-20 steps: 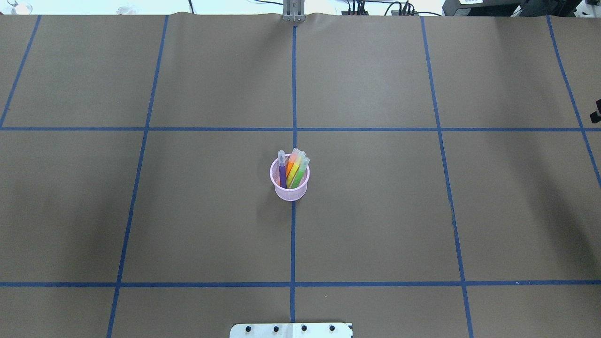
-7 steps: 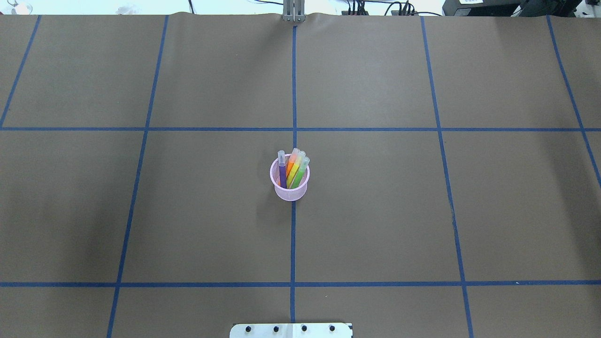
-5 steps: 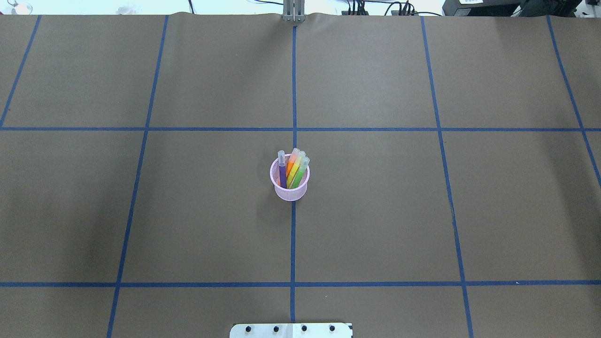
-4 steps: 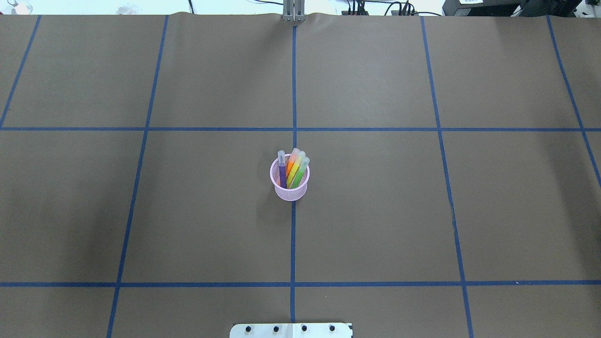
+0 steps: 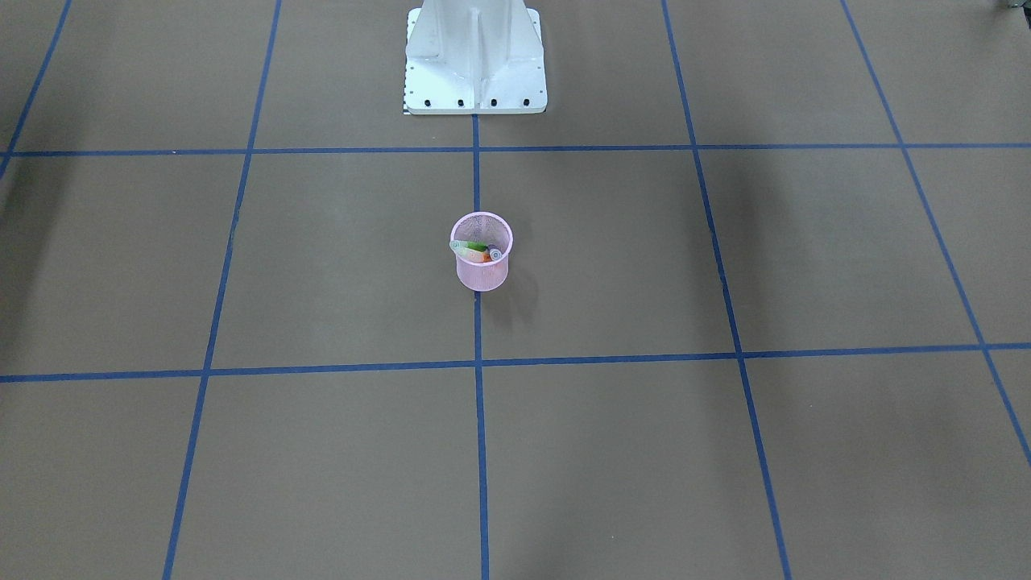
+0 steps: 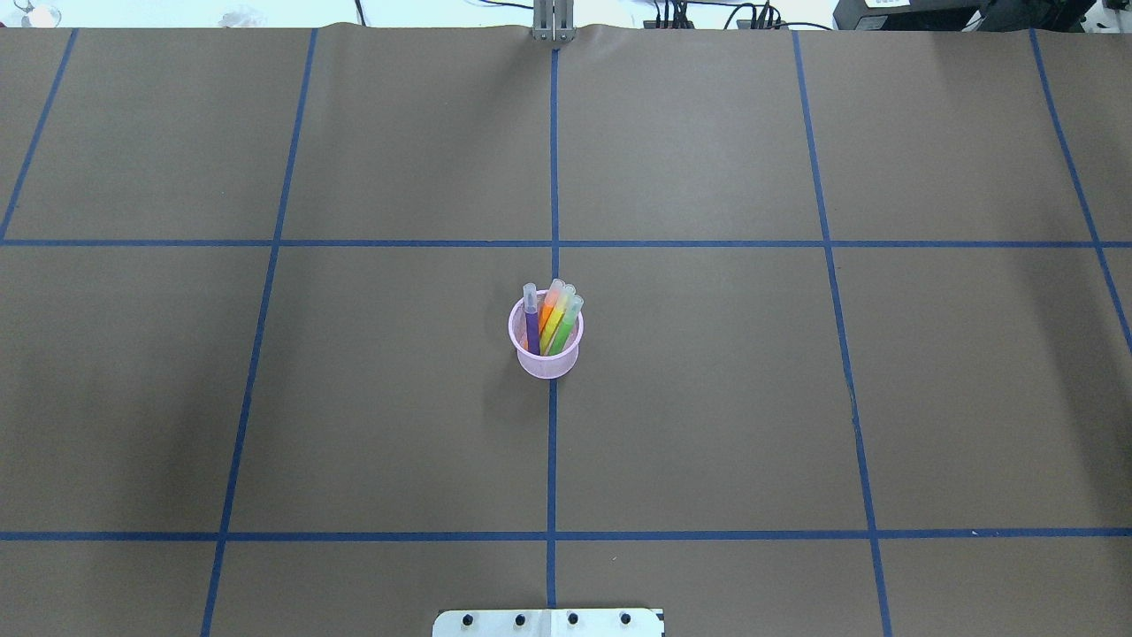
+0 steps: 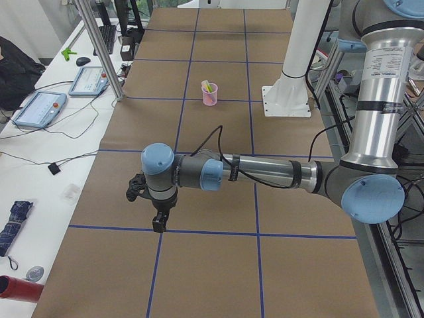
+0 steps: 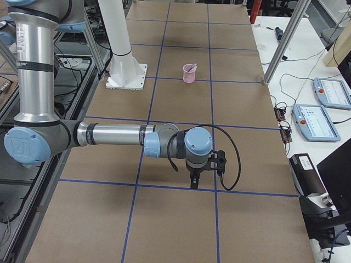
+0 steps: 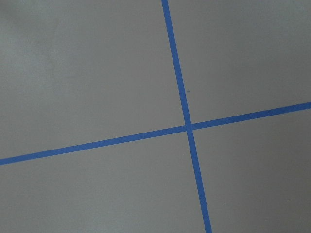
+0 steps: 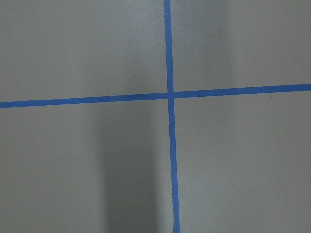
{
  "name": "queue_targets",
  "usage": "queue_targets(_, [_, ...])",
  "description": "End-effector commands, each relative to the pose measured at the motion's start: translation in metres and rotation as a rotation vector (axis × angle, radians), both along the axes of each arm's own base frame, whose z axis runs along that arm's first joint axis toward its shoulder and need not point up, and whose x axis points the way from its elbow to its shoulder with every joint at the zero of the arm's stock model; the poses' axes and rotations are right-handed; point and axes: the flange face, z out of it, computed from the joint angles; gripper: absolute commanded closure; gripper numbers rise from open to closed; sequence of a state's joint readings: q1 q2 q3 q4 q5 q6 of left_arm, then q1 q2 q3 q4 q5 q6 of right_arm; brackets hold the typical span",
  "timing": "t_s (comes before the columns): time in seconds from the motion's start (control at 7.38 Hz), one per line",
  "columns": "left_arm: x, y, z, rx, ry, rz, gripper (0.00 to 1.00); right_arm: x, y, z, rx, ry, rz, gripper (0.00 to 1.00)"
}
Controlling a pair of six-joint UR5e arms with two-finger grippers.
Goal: Collect pens into pen holder
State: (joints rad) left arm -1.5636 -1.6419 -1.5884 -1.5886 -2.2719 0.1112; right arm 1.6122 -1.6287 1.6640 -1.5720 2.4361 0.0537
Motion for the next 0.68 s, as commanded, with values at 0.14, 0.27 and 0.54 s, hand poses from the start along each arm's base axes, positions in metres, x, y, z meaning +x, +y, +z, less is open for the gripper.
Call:
queue_targets(0.14, [-0.003, 0.001, 0.000, 0.003, 0.001, -0.003, 0.00, 0.000, -0.011, -0.012, 0.016, 0.001, 0.002, 0.00])
queue_targets(0.27, [-0.004, 0.001, 0.002, 0.006, 0.001, 0.000, 0.00, 0.001, -0.015, -0.014, 0.014, 0.002, 0.005, 0.00])
queue_targets(0.54, [-0.008, 0.020, 0.006, -0.003, 0.043, -0.011, 0.00, 0.001, -0.013, -0.013, 0.009, 0.000, 0.008, 0.00])
